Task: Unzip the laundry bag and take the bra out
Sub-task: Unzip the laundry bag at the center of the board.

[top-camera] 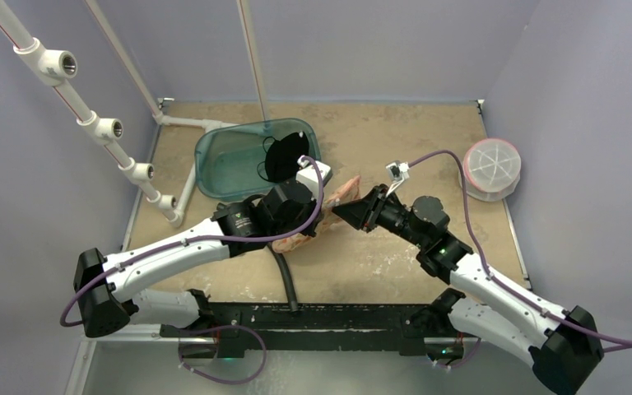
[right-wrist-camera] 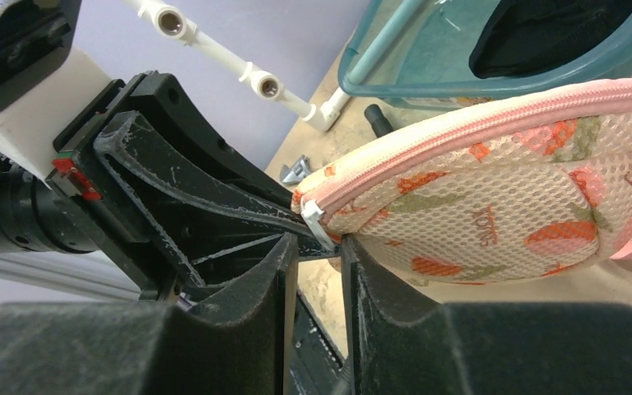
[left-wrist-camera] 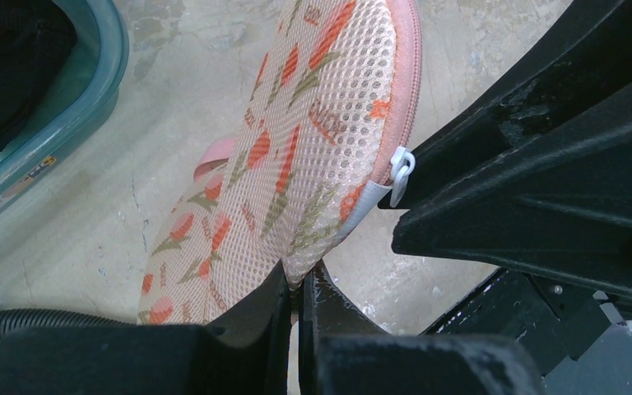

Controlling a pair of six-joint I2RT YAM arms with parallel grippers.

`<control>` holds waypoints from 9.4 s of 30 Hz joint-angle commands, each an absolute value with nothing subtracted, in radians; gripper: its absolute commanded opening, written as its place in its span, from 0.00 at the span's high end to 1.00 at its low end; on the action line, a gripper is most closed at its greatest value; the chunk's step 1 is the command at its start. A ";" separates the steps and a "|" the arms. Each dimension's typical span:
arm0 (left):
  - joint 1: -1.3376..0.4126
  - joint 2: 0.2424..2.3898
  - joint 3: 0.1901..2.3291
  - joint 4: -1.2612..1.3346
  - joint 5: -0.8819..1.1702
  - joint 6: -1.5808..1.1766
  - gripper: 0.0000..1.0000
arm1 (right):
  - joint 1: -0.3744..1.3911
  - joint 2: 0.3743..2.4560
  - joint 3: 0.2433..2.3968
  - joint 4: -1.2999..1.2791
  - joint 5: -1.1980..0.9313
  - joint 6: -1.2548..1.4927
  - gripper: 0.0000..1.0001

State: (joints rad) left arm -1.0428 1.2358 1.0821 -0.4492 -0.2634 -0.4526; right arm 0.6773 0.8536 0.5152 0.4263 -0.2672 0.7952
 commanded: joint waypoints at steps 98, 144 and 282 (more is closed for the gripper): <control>-1.413 1.551 1.016 0.079 -0.893 -0.053 0.47 | 0.659 0.416 0.336 0.180 0.051 0.878 1.00; -1.186 1.450 1.441 -0.676 -0.272 0.138 1.00 | 0.661 0.420 0.467 0.207 -0.058 0.393 0.50; -1.277 1.000 0.723 0.190 -0.411 0.197 0.47 | 0.630 0.511 0.522 0.193 -0.046 0.470 1.00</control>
State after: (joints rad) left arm -1.2198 1.0313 0.7128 0.1165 -0.2897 0.2459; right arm 0.6338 0.5156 0.5117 0.1207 0.0299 0.5148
